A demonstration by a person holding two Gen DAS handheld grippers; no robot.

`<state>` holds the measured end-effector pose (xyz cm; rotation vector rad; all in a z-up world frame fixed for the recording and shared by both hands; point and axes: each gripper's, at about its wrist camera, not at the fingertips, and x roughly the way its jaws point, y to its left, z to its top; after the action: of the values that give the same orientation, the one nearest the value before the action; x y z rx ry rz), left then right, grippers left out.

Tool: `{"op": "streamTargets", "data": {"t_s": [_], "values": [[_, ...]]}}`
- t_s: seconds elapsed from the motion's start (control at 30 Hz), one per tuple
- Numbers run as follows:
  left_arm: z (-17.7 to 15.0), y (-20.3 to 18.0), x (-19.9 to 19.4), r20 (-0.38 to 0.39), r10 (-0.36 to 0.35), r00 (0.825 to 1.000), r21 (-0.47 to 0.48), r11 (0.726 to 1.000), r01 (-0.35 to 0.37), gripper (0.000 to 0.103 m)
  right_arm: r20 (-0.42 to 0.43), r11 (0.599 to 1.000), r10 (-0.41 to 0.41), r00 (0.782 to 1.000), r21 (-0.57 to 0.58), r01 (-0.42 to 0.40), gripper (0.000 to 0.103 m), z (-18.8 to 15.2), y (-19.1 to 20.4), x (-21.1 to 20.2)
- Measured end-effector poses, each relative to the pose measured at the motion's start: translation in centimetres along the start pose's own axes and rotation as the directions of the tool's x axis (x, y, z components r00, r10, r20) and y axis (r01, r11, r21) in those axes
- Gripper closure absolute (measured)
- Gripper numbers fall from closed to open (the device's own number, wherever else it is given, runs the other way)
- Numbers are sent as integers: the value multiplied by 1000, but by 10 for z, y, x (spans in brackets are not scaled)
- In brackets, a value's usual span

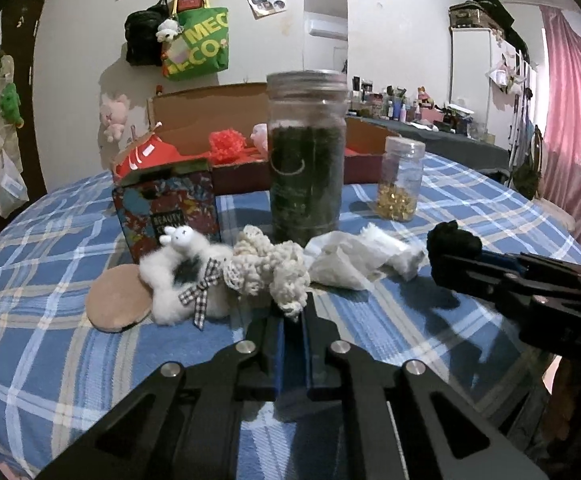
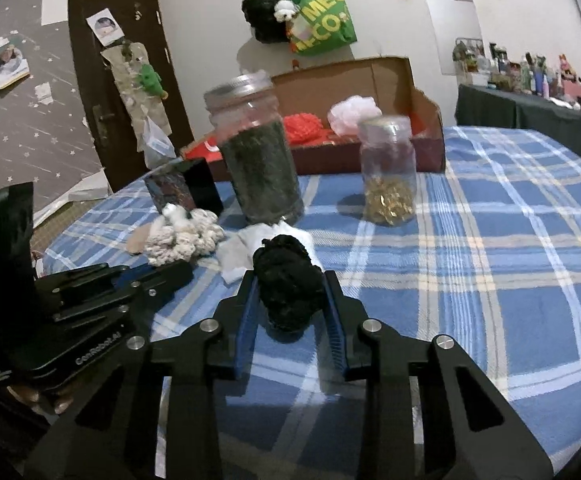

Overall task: Organize soft objects
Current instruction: 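Carry the rope toy and black ball up into the red-lined box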

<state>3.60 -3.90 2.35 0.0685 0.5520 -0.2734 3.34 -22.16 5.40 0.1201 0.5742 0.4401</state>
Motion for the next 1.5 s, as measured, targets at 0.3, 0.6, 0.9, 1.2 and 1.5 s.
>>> {"op": "streamTargets", "data": {"t_s": [0.3, 0.6, 0.9, 1.2, 1.5], "values": [[11, 6, -16, 48, -14, 999, -6, 1000, 14, 95, 37, 1000, 16, 999, -16, -15, 73, 8, 12, -8], [14, 13, -23, 70, -9, 998, -15, 1000, 10, 96, 37, 1000, 15, 999, -18, -15, 73, 9, 16, -8], [17, 21, -26, 76, 8, 997, -25, 1000, -6, 96, 32, 1000, -5, 999, -11, 6, 73, 10, 14, -9], [21, 50, -42, 97, 74, 992, -67, 995, -68, 96, 38, 999, -41, 998, 10, 41, 73, 18, 3, -15], [20, 89, -45, 71, 158, 985, -117, 982, -149, 96, 9, 993, -105, 994, 47, 104, 73, 23, -22, -16]]}}
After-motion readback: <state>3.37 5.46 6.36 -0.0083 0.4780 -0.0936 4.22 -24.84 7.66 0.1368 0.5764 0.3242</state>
